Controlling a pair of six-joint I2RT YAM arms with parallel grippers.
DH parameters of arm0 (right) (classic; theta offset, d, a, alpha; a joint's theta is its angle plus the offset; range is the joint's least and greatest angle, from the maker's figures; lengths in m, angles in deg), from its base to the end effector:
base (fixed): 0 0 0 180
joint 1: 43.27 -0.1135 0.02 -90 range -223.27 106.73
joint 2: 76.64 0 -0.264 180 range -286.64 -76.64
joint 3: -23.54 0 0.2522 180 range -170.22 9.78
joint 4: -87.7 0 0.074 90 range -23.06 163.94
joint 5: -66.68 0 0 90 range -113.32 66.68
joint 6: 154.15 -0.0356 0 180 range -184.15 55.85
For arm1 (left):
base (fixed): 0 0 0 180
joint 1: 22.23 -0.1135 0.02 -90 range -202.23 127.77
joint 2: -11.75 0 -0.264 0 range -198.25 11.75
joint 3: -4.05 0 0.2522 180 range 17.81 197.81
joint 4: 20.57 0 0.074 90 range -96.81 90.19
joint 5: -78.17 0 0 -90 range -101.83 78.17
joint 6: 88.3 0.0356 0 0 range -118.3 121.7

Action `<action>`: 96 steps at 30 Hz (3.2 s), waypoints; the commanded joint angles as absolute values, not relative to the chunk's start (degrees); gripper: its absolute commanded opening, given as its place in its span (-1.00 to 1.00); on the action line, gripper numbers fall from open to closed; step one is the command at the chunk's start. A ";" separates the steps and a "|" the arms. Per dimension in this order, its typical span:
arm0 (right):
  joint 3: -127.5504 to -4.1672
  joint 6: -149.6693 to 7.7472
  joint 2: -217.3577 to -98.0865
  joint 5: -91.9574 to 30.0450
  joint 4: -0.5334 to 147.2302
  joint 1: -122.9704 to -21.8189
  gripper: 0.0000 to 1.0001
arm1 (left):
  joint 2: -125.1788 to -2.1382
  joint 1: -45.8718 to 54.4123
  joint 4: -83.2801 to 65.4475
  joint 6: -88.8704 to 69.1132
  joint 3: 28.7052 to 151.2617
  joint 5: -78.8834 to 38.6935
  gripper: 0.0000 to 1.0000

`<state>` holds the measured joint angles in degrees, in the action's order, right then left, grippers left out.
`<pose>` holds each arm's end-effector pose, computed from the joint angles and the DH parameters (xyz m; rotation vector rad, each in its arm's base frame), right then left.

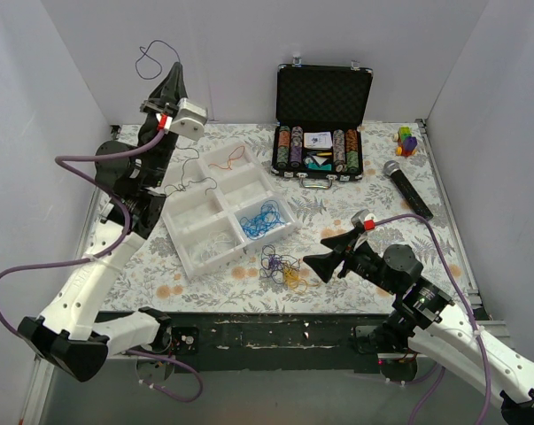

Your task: Untangle the cables

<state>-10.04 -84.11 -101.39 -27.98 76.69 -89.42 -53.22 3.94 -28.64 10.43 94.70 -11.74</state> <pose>0.0941 0.1021 0.2586 -0.4482 1.6342 0.9468 0.2035 -0.0999 0.5229 0.2941 0.9404 -0.2787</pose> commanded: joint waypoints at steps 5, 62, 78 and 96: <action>-11.93 -84.10 -101.87 -27.71 77.90 -89.59 0.75 | -49.16 2.56 -28.61 12.51 87.78 -11.75 -1.00; -10.00 -85.68 -103.54 -29.38 79.57 -89.59 0.74 | -42.12 -6.15 -26.41 5.85 74.42 -11.21 -1.00; -8.33 -85.59 -103.62 -27.53 80.36 -89.59 0.74 | -54.95 -6.15 -42.06 0.21 70.89 -22.02 -1.00; -9.12 -85.06 -105.73 -27.01 81.15 -89.59 0.74 | -60.85 -6.15 -41.01 3.20 77.06 -32.13 -1.00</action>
<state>-8.35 -85.18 -106.05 -27.76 78.39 -89.42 -63.34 -5.69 -41.14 2.85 78.33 -29.53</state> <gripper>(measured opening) 0.872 0.017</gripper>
